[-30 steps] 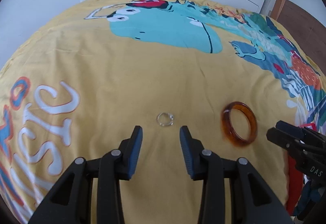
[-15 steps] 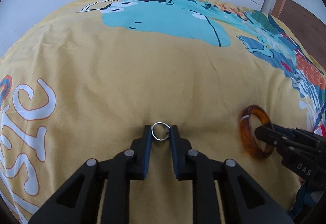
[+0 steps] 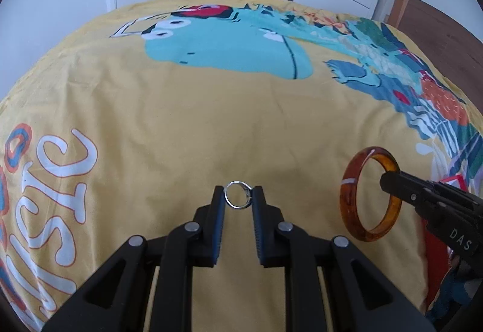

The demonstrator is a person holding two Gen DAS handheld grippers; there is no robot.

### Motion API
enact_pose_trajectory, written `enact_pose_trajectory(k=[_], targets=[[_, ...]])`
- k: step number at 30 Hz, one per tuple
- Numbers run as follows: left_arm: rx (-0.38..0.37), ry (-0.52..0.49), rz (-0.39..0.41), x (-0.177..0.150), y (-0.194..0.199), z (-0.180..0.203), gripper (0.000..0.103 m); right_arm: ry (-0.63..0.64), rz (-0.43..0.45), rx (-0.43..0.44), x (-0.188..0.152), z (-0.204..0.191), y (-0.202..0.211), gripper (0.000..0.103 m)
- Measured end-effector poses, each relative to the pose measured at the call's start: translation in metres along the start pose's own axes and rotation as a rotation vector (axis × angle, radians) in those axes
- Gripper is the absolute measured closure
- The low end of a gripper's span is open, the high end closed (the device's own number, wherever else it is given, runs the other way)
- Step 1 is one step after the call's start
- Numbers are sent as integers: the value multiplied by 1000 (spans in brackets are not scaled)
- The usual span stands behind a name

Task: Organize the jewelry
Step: 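Grasp the small silver ring with the left gripper while the right grasps the amber bangle, then carry the ring and amber bangle in both grippers over the red box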

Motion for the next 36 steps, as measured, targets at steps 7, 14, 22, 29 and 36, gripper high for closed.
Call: enact_pose_trajectory(k=[7,14,22,29,36], targets=[[-91,-47,35,17,30,62,87,-23,67,-32,21,22,53,93],[-191,-90,45,20,47,141,87,-53,105,-126,23,82,106,93],[-295,-149,15,1,56,223,87,-96,82,-240,-4,160,147,92],[-353,-196,-36,-28,55,275,87,-94,26,-300,-32,198,152,92],[-349,-239,-90,-58,42,297,87,-38,-17,-329,-44,215,143,92]])
Point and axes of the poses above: each gripper's, at about its wrist camera, not at the fingertips, and y roughly against the way its jaws point, z to its right, x to its top, the point moved 6 cm from there along -y, roughly the way its jaws point, and after that the axes turned 15 degrees about z, right-handed, at the moved point
